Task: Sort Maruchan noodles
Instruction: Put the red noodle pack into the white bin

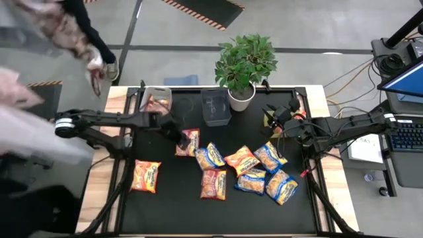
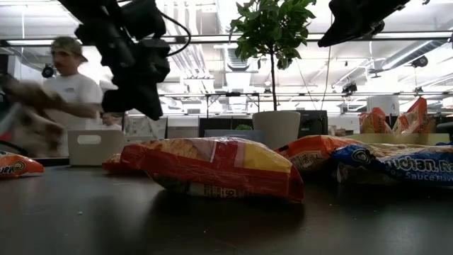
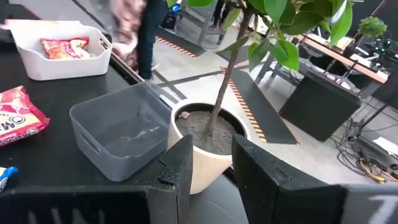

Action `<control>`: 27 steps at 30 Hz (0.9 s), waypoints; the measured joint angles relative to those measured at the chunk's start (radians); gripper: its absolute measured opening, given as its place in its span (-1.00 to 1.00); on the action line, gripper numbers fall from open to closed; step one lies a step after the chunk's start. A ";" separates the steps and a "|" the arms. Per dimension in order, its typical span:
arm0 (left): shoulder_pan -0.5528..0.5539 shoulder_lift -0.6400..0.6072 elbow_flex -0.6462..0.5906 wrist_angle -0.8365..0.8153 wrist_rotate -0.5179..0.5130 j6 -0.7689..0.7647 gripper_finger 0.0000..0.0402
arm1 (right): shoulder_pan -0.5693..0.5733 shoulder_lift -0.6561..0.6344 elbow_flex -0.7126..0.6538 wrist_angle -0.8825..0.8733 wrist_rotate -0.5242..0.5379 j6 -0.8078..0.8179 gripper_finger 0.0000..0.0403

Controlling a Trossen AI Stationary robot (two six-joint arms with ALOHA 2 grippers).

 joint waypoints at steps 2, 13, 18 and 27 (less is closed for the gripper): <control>-0.046 0.003 0.000 -0.009 -0.005 -0.068 -0.80 | 0.000 0.000 0.000 0.001 0.000 -0.001 -0.50; -0.090 0.003 -0.004 -0.092 -0.081 -0.167 -0.33 | 0.000 0.000 0.000 0.001 -0.025 -0.009 -0.50; -0.090 0.003 -0.008 -0.141 -0.174 -0.190 0.09 | 0.000 0.000 0.000 0.001 -0.025 -0.014 -0.50; -0.088 0.003 -0.099 -0.037 -0.237 -0.204 0.38 | 0.000 0.000 0.000 -0.001 -0.026 -0.015 -0.50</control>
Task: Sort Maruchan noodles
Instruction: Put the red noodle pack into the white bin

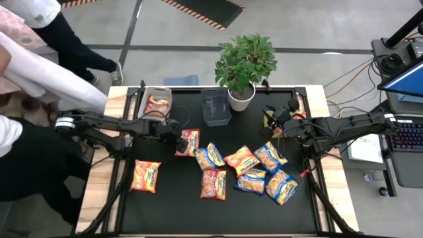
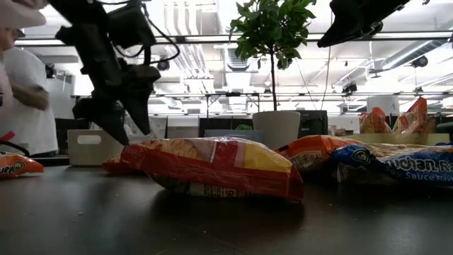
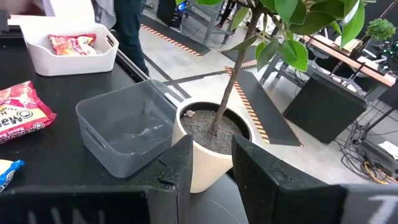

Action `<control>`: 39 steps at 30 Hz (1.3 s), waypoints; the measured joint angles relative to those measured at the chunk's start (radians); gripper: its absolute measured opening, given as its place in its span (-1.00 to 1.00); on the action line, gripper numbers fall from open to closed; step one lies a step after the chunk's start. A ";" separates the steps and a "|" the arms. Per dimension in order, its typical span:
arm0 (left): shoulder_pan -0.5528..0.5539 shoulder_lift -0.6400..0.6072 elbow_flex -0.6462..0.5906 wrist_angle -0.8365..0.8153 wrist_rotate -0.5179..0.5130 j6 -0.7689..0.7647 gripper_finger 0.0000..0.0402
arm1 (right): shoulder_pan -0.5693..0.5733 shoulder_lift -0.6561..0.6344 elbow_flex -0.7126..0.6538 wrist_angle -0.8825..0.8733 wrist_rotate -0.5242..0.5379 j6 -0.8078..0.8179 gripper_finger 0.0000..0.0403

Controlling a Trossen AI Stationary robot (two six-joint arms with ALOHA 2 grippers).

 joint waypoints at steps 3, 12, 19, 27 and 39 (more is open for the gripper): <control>0.000 0.000 -0.048 0.079 -0.044 -0.017 0.34 | 0.000 0.000 0.000 0.000 -0.008 0.000 -0.50; 0.000 0.000 -0.145 0.252 -0.132 -0.047 0.27 | 0.000 0.000 0.000 0.000 -0.023 0.000 -0.50; 0.000 0.000 -0.210 0.404 -0.143 -0.063 0.20 | 0.000 0.000 0.000 0.000 -0.023 0.000 -0.50; 0.000 0.000 -0.233 0.428 -0.163 -0.063 0.03 | 0.000 0.000 0.000 0.001 -0.023 0.000 -0.50; -0.001 0.017 -0.235 0.429 -0.168 -0.037 -0.48 | 0.000 0.000 0.000 0.003 -0.023 0.000 -0.50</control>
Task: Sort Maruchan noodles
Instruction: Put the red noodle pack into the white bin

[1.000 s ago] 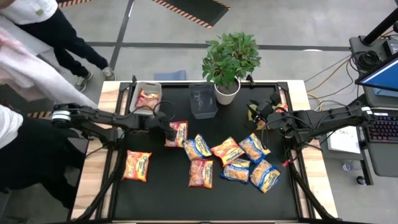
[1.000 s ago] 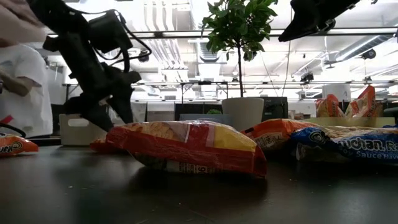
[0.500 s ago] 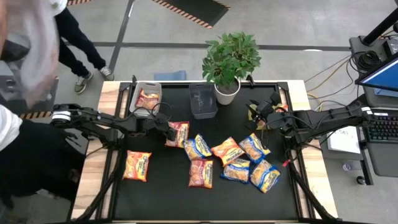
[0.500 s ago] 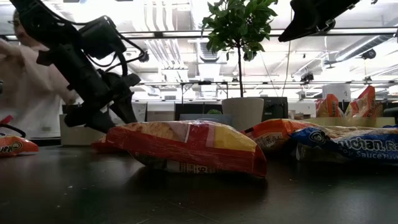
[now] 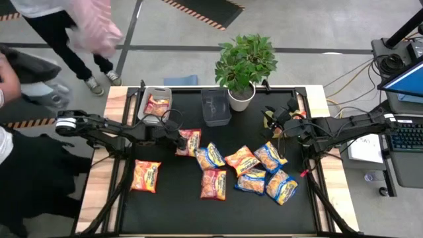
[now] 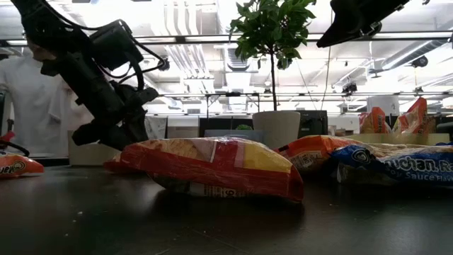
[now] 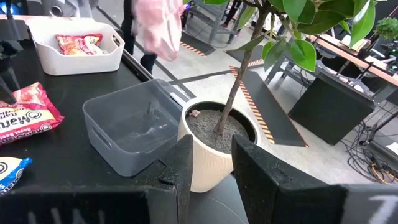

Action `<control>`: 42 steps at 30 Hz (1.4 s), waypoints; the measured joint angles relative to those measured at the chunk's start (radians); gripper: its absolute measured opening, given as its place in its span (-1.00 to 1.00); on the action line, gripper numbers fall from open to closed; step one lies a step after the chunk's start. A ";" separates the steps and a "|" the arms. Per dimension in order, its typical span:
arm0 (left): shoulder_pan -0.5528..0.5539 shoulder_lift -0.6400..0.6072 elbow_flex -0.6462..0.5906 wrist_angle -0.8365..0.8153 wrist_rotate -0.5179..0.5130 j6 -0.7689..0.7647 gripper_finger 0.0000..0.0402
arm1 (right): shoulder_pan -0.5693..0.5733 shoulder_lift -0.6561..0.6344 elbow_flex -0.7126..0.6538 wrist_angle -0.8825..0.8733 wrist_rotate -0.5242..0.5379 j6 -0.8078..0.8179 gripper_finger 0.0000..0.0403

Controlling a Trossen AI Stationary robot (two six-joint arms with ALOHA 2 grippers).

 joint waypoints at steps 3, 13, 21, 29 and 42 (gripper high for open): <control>-0.002 0.022 0.000 0.003 -0.001 0.003 -0.67 | 0.000 0.000 0.000 0.000 0.000 0.000 -0.50; -0.005 -0.017 0.020 -0.018 0.003 0.078 -0.99 | 0.000 0.000 0.000 -0.001 0.000 0.000 -0.50; -0.005 -0.172 0.077 -0.101 -0.056 0.208 -1.00 | 0.000 0.000 0.000 -0.002 0.000 0.000 -0.50; -0.004 -0.389 0.203 -0.242 -0.189 0.375 -1.00 | 0.000 0.000 0.000 -0.002 0.000 0.000 -0.50; 0.098 -0.440 0.465 -0.634 -0.669 0.658 -1.00 | 0.000 0.000 0.000 0.001 0.000 0.000 -0.50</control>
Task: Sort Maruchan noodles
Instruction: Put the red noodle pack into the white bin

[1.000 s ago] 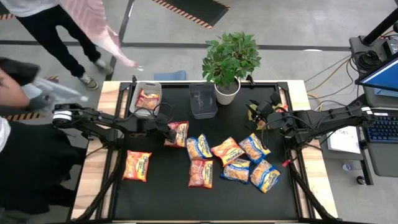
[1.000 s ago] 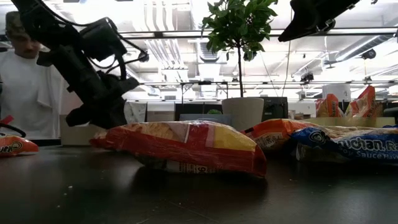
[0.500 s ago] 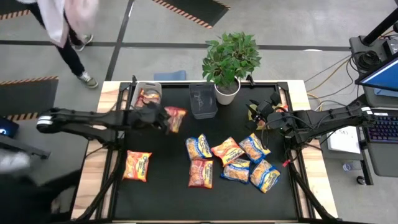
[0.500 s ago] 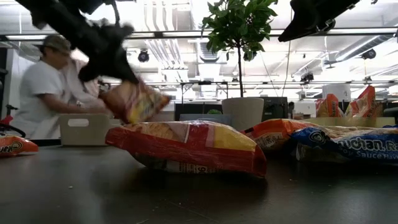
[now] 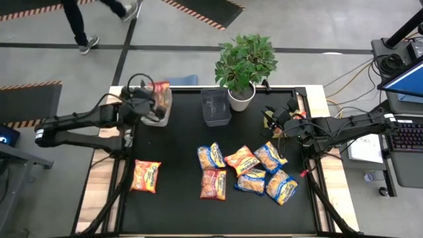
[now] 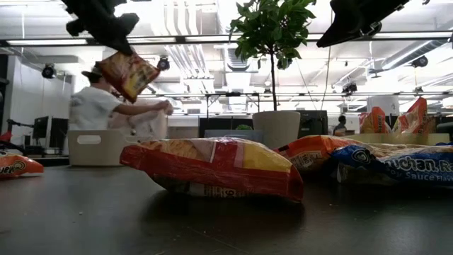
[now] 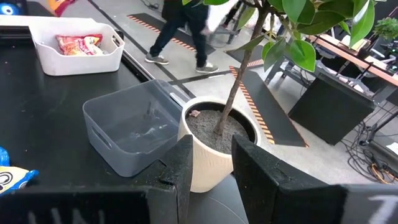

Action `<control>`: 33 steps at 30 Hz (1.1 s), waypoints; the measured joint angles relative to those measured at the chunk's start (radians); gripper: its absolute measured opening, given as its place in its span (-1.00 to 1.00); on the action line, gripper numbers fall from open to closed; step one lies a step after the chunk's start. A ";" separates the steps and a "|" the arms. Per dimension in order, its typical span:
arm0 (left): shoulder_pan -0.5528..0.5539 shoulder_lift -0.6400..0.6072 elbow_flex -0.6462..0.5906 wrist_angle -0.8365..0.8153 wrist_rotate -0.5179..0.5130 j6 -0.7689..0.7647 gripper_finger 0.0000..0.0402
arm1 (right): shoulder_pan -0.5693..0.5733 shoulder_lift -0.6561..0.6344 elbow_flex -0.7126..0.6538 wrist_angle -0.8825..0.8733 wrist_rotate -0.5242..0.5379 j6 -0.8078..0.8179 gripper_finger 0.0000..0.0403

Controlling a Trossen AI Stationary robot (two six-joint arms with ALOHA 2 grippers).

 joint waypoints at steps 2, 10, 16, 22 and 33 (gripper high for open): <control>0.049 0.011 0.002 0.001 -0.026 0.037 -1.00 | 0.000 0.000 0.000 0.000 0.000 0.000 -0.50; 0.296 0.118 0.000 -0.004 -0.028 0.090 -1.00 | 0.000 0.000 0.000 0.000 0.000 -0.009 -0.50; 0.408 0.229 0.000 -0.003 0.086 0.115 -1.00 | 0.000 0.000 0.000 0.000 0.000 -0.021 -0.50; 0.413 0.331 0.050 -0.134 0.142 0.136 -1.00 | 0.000 0.000 0.000 0.000 0.000 -0.021 -0.50; 0.395 0.440 0.267 -0.500 0.283 0.137 -1.00 | 0.000 0.000 0.000 0.000 0.001 -0.026 -0.50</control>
